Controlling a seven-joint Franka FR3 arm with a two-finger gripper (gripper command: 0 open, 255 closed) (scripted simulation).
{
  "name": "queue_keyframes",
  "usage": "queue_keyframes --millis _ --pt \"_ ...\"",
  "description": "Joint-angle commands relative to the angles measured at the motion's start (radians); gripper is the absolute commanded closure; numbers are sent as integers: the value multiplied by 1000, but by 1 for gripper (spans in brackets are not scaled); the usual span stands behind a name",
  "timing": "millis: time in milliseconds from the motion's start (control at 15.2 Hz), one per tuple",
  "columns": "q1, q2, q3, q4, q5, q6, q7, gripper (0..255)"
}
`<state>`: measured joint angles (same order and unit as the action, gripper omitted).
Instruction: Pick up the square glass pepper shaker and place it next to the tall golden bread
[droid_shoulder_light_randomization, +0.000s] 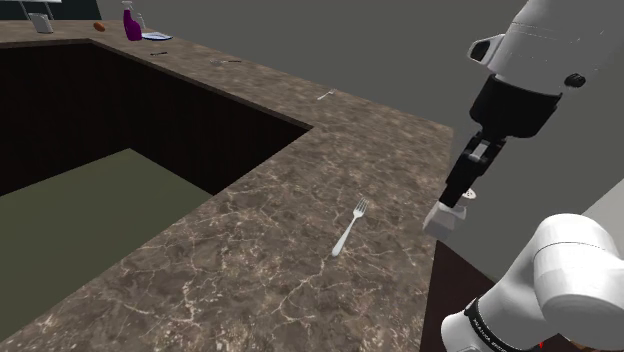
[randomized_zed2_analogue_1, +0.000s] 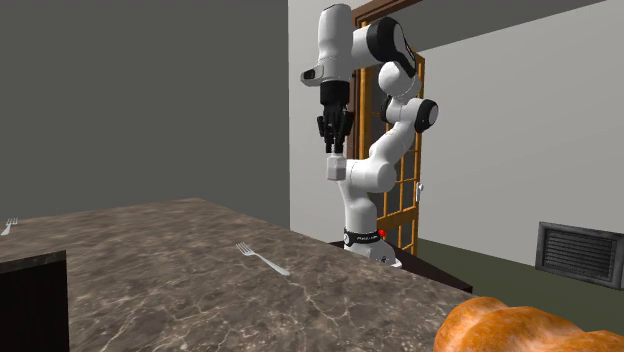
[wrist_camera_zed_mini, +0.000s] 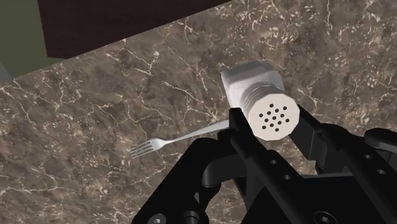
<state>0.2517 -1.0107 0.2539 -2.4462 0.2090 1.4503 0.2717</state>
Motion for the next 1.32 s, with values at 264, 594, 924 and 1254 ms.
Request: queue_keyframes --millis 264,594,924,1254 --pt "-14 157 111 111 57 64 85 255" --pt "-42 323 226 236 82 127 176 255" --pt "-84 506 351 387 64 175 282 255" --pt "-132 722 497 569 -18 206 418 255"
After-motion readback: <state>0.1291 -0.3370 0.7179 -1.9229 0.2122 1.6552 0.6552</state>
